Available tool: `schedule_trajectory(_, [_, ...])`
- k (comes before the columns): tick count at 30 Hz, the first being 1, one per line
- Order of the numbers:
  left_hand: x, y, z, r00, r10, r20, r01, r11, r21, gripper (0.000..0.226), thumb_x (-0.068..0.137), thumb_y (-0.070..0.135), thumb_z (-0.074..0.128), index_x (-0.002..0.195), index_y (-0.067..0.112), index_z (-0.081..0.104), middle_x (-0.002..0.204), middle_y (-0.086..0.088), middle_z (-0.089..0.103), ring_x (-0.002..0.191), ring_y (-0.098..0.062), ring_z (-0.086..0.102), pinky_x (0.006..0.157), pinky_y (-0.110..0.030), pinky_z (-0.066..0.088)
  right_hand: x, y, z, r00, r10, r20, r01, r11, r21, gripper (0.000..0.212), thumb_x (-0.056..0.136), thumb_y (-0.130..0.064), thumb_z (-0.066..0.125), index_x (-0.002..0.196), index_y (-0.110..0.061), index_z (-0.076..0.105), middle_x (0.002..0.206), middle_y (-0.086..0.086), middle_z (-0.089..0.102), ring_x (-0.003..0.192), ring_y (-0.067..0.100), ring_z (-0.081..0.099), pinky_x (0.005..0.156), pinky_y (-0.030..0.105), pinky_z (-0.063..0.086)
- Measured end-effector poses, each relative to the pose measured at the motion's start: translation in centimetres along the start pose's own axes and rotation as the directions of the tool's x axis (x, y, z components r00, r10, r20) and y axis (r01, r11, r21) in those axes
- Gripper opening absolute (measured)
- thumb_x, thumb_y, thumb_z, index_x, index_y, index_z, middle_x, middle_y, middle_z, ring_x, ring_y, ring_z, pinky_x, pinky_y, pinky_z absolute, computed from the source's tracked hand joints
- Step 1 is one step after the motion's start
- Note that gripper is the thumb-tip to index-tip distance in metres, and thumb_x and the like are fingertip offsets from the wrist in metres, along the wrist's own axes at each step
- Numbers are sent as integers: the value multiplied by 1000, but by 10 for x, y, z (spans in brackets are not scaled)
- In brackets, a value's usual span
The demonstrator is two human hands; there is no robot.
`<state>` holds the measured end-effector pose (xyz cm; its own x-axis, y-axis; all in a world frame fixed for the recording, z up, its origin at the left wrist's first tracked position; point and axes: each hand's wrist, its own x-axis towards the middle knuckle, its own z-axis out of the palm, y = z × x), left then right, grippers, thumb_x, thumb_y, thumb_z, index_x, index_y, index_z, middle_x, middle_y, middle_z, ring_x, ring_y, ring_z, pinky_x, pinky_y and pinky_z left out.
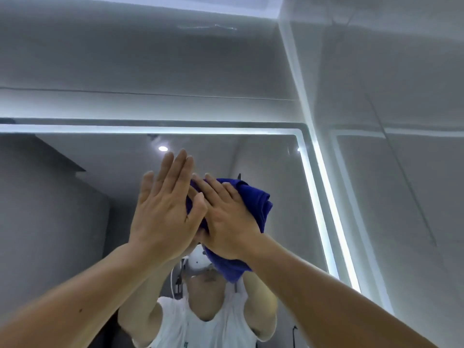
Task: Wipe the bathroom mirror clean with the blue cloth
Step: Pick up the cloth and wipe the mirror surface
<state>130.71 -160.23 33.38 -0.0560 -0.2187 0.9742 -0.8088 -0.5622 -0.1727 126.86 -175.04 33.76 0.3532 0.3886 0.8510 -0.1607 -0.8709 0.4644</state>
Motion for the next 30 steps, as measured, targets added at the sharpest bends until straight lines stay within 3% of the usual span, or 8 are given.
schedule_trajectory(4, [-32,2,-3,999,1,43,-1,1000,6,69,94,50,6,154,22,-11,161,8,-21,146,-6,-23,122,-44,-6,-62,-33,16,999,4,39,-4,1000,0,63,98,-52,32,153,-26,18,161,-2,20,149,20,8,120,37,-6])
schedule_trajectory(9, [-82,17,-4,992,-42,115,39,999,32,66,95,49,6,154,22,-10,162,6,-19,147,-8,-21,122,-42,-7,-126,-65,35,994,-3,107,-4,998,59,65,98,-49,36,155,-30,11,161,-4,18,150,20,10,121,45,7])
schedule_trajectory(14, [-141,33,-1,971,-133,197,127,991,46,64,95,50,5,151,26,-11,161,9,-19,146,-4,-23,122,-40,-7,-188,-91,52,992,-41,123,30,996,83,74,94,-45,40,155,-29,2,161,-2,15,149,22,12,121,44,3])
schedule_trajectory(20, [-225,53,-16,905,-280,319,270,960,76,68,94,49,8,156,21,0,164,8,-9,146,-2,-20,122,-37,-7,-263,-119,51,965,-115,236,87,988,124,75,83,-35,57,151,-25,28,157,3,29,145,27,23,119,44,5])
schedule_trajectory(23, [-263,64,-36,865,-354,357,351,933,75,68,95,45,15,157,18,7,164,6,-4,148,-5,-16,122,-38,-3,-296,-136,45,949,-111,294,67,986,154,74,78,-29,69,146,-23,41,151,6,39,138,30,34,115,45,11])
schedule_trajectory(27, [-311,70,-61,807,-405,430,405,909,97,66,95,40,23,156,19,11,164,7,-2,147,-4,-17,122,-36,-5,-348,-163,37,892,-92,442,6,981,192,73,73,-22,77,139,-25,48,142,4,48,127,28,46,107,46,34])
schedule_trajectory(30, [-342,72,-75,759,-444,476,480,876,52,68,93,44,21,156,19,12,164,7,1,149,-7,-11,121,-35,-4,-371,-186,27,821,-10,571,-156,958,241,71,80,-20,67,145,-24,39,145,3,42,130,28,41,109,45,27])
